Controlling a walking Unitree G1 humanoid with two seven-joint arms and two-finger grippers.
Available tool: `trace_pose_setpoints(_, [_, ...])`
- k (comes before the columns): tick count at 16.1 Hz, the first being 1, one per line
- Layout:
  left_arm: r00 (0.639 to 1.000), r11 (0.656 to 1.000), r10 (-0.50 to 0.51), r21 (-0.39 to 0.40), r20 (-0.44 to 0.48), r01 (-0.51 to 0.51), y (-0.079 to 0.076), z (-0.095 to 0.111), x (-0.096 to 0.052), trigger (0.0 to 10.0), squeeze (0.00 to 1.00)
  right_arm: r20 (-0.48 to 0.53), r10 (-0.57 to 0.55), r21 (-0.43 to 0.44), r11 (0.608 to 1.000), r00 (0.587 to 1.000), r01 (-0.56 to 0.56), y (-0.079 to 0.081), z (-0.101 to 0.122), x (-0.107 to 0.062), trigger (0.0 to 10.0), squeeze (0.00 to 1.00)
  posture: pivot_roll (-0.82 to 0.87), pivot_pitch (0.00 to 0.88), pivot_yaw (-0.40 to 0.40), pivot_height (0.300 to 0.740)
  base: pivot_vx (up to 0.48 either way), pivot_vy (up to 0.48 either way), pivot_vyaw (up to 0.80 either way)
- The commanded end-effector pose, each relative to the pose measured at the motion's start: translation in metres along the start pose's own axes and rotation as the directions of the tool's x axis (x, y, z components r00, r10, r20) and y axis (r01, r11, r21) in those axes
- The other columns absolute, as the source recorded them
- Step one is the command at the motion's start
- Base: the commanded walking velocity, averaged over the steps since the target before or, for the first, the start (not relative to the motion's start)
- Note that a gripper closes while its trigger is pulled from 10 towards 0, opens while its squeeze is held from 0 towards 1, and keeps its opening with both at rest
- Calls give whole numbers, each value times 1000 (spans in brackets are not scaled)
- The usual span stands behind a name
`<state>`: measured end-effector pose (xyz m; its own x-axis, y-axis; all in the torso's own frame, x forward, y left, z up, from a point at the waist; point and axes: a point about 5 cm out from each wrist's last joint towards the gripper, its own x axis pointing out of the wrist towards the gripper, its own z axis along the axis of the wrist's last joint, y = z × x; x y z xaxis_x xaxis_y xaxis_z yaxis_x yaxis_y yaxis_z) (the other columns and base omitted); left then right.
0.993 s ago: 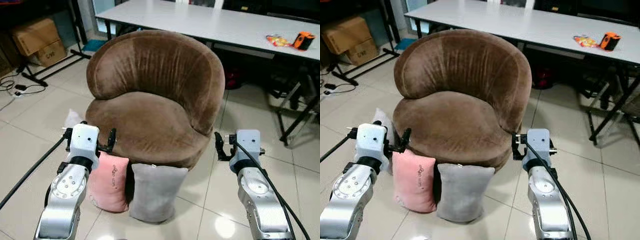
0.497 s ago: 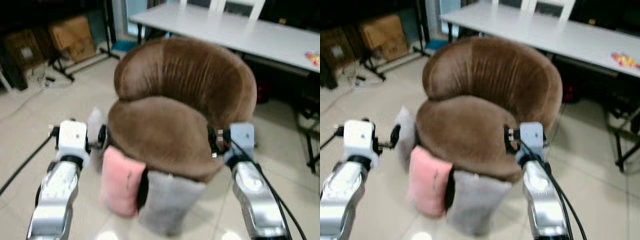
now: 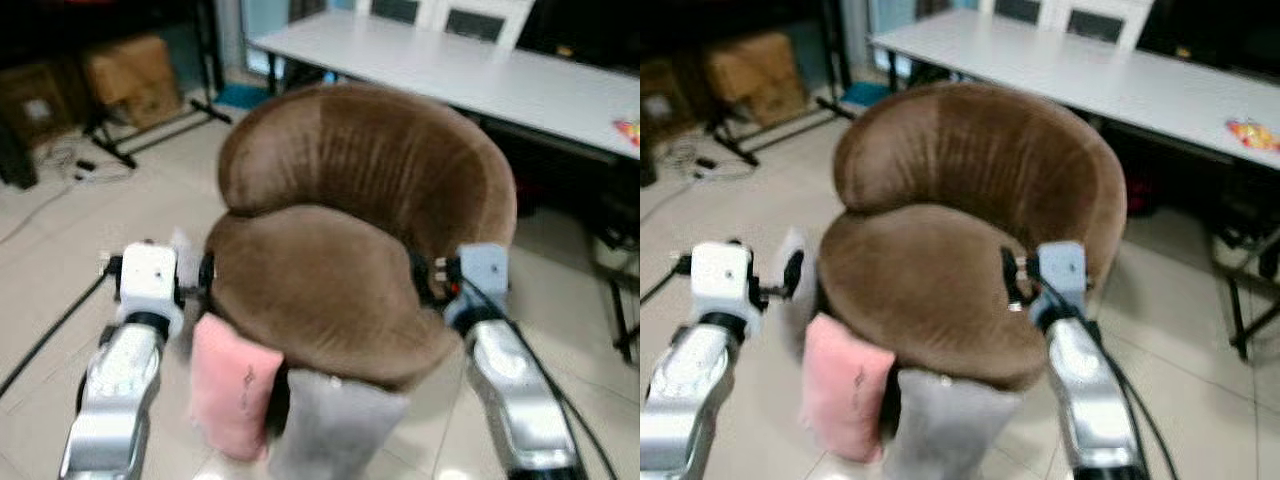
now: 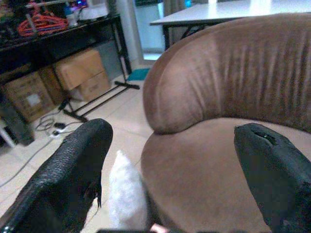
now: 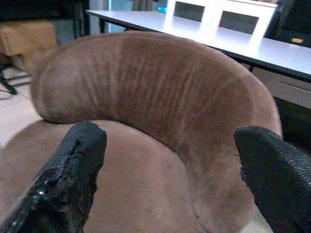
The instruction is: Move the pillow to the sofa from floor
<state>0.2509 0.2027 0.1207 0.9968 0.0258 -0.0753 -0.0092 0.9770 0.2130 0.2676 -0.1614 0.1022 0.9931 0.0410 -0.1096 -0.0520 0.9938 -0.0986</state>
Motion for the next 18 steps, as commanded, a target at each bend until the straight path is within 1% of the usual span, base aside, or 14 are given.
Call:
trace_pose_setpoints(1, [1000,1000,-20,14,4,20,-5,0,0,10000,0,-18,-7,21,1000,1000,8,-6,-3,-1,10000,1000,-71,0,-36,735,0,0,0])
trace_pose_setpoints(2, [1000,999,-13,30,4,13,-3,-1,0,10000,0,-27,-3,62,998,1000,4,-7,-6,-2,10000,1000,-70,0,-37,725,0,0,0])
trace_pose_setpoints(3, [1000,999,-9,38,4,9,-2,-2,-1,10000,0,-32,-8,71,997,999,10,-8,-8,-3,10000,1000,-70,0,-37,720,0,0,0])
trace_pose_setpoints(4, [1000,999,-3,43,8,3,-2,-1,0,10000,0,-48,-24,98,995,999,29,-9,-11,-4,10000,1000,-69,0,-41,710,0,0,0])
trace_pose_setpoints(7, [1000,999,-3,40,9,2,-3,-1,0,10000,0,-58,-29,121,992,998,36,-9,-12,-4,10000,1000,-69,0,-40,695,0,0,0])
trace_pose_setpoints(13, [1000,1000,-2,30,10,1,-4,-3,-1,10000,0,-79,-14,112,993,997,23,-6,-14,-4,10000,1000,-68,0,-40,645,0,0,0])
trace_pose_setpoints(16, [1000,1000,1,22,13,-1,-4,-4,0,10000,0,-87,-33,80,996,996,40,-8,-14,-2,10000,1000,-64,0,-48,640,0,0,0])
trace_pose_setpoints(18, [1000,1000,-1,-7,21,1,-4,-3,0,10000,0,-91,-32,75,996,995,39,-8,-14,-1,10000,1000,-63,0,-51,640,0,0,0])
